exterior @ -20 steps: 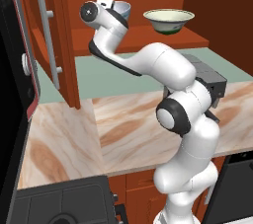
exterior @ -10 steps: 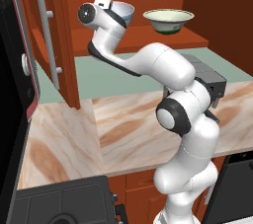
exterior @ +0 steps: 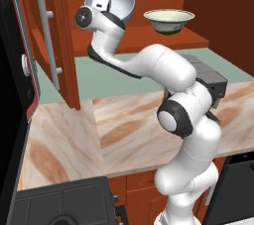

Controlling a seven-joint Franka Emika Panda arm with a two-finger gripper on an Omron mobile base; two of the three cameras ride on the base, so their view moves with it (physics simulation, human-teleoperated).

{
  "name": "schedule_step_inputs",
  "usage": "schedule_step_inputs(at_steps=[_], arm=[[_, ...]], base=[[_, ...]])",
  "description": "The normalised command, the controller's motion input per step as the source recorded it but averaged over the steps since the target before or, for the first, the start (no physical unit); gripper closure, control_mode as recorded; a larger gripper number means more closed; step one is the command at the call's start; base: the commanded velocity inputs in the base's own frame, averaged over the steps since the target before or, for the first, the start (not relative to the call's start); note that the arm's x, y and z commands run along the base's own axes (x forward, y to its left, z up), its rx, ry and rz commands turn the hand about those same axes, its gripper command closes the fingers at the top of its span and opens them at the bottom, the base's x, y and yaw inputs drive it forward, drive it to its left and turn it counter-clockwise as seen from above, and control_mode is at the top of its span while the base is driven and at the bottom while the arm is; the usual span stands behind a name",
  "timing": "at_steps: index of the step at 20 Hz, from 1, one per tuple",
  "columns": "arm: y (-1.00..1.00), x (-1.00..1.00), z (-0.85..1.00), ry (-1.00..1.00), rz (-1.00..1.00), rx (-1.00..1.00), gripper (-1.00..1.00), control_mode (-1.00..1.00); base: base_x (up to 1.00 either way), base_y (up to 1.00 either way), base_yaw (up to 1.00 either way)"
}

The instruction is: Move the bowls from the cabinet to the plates on the dining table.

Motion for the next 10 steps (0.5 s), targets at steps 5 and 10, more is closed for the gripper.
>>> schedule_step_inputs(at_steps=[5,10], arm=[[0.00,-0.84,0.00,-0.10,0.03,0.00,1.00,-1.00],[-0.13,-1.00,0.00,-0.14,0.06,0.00,1.00,-1.00]], base=[[0.00,0.00,0.00],[0.00,0.00,0.00]])
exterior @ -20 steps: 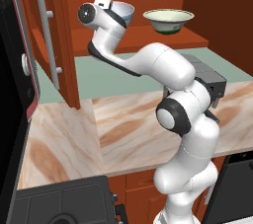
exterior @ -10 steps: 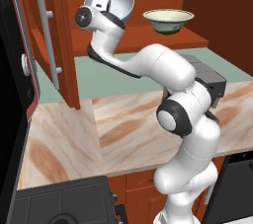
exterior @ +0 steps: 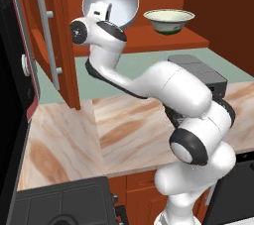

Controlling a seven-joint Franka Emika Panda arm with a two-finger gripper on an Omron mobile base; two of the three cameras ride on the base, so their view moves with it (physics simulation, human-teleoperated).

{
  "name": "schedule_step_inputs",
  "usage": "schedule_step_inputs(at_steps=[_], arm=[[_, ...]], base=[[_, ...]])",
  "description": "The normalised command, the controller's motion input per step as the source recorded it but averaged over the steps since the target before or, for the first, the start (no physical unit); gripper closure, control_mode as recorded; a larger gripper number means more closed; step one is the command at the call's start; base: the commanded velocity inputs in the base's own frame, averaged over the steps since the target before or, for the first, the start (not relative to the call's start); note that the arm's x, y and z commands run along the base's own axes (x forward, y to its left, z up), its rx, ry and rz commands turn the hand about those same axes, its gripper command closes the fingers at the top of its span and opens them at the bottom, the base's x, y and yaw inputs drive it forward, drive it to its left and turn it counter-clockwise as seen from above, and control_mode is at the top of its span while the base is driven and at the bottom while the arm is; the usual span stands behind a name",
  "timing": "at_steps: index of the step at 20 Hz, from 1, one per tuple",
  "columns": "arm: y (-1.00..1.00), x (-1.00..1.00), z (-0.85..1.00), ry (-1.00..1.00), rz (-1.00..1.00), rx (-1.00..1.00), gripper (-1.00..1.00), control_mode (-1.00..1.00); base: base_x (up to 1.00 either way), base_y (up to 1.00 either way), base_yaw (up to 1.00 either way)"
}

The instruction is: Move the bowls from the cabinet to the plates on the dining table.

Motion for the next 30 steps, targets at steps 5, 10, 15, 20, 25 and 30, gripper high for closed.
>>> schedule_step_inputs(at_steps=[5,10,15,20,25,30], arm=[[-0.60,-1.00,-0.27,-0.13,0.09,0.00,1.00,-1.00],[-0.47,-1.00,-0.45,-0.11,0.07,0.01,1.00,-1.00],[-0.18,-1.00,-0.59,-0.09,0.05,0.06,1.00,-1.00],[0.00,-1.00,-0.53,-0.10,0.03,0.12,1.00,-1.00],[0.00,-1.00,-0.48,-0.09,0.00,0.18,1.00,-1.00],[0.00,-0.93,-0.65,-0.04,0.00,0.19,1.00,-1.00]], base=[[0.00,0.00,0.00],[0.00,0.00,0.00],[0.00,0.00,0.00],[0.00,0.00,0.00],[0.00,0.00,0.00],[0.00,0.00,0.00]])
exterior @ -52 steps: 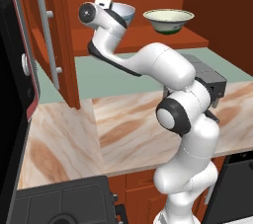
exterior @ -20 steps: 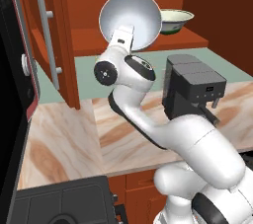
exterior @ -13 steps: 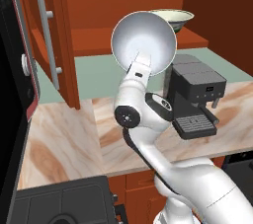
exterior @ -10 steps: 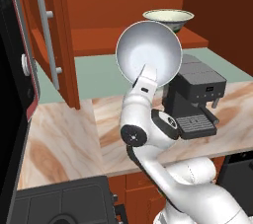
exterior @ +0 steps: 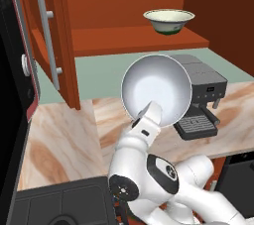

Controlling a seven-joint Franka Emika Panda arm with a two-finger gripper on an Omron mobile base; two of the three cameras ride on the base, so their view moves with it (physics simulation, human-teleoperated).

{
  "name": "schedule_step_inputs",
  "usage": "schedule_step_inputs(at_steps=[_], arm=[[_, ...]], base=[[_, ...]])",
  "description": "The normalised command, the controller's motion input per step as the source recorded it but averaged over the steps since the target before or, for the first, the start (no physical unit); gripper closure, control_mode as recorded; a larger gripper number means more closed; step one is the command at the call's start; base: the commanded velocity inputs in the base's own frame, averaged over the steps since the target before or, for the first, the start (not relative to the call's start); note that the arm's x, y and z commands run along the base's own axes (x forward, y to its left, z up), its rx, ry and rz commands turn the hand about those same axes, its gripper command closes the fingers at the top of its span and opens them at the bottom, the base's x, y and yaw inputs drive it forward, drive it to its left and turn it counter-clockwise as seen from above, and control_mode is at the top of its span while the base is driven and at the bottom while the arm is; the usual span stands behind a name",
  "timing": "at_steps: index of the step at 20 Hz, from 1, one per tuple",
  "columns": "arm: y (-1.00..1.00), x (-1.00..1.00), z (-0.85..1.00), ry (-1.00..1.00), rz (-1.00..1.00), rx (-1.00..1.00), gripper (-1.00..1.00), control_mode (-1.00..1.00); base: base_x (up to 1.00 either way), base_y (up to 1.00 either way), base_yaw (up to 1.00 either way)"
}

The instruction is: Move the bowls from the cabinet to the plates on the dining table.

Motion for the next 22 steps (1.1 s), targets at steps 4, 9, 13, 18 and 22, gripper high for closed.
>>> schedule_step_inputs(at_steps=[4,9,13,18,22], arm=[[-0.08,-0.64,-0.71,0.00,0.00,0.19,1.00,-1.00],[-0.30,-0.55,-0.63,0.00,0.00,0.18,1.00,-1.00],[-0.41,-0.34,-0.42,0.00,0.00,0.14,1.00,-1.00],[-0.44,-0.03,-0.07,0.00,0.00,0.12,1.00,-1.00],[-0.58,0.25,0.00,0.00,0.00,0.11,1.00,-1.00]], base=[[0.00,0.00,0.00],[0.00,0.00,0.00],[0.00,0.00,0.00],[0.00,0.00,0.00],[0.00,0.00,0.00]])
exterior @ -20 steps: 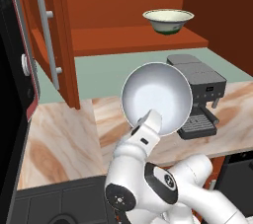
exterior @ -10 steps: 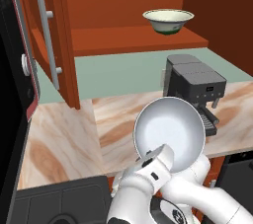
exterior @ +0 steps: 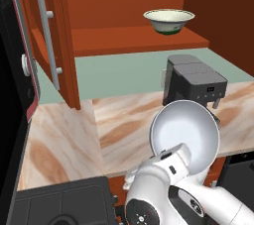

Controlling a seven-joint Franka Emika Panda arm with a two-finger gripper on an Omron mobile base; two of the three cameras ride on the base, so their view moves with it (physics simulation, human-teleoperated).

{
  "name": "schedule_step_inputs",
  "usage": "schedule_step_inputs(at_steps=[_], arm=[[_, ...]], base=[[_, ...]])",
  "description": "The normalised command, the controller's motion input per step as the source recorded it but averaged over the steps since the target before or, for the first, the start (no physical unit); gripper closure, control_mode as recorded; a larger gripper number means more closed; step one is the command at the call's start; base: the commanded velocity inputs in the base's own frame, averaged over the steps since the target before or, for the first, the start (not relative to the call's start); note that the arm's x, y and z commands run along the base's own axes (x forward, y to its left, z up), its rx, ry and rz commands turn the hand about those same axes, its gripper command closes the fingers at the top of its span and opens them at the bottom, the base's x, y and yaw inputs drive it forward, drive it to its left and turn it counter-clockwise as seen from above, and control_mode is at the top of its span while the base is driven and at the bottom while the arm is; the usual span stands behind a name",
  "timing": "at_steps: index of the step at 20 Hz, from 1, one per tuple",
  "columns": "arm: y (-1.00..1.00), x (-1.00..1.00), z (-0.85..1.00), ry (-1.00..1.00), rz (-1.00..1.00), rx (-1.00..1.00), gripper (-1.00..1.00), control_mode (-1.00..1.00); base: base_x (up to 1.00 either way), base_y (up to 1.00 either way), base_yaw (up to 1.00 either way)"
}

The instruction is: Move the bowls from the cabinet to the plates on the dining table.

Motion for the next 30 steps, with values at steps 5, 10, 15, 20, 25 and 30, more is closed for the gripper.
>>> schedule_step_inputs(at_steps=[5,10,15,20,25,30], arm=[[-0.63,0.45,-0.11,0.01,0.00,0.09,1.00,-1.00],[-0.62,0.52,-0.19,0.02,0.00,0.08,1.00,-1.00],[-0.28,0.31,-0.04,0.00,0.03,0.11,1.00,-1.00],[-0.03,0.26,0.00,0.01,0.06,0.08,1.00,-1.00],[0.00,0.10,0.00,0.00,0.05,0.05,1.00,1.00],[0.00,0.00,0.00,0.00,0.00,0.00,1.00,1.00]], base=[[0.00,0.00,0.00],[0.00,0.00,0.00],[0.00,0.00,0.00],[0.00,0.00,0.00],[0.00,0.00,0.01],[0.00,-0.03,0.05]])
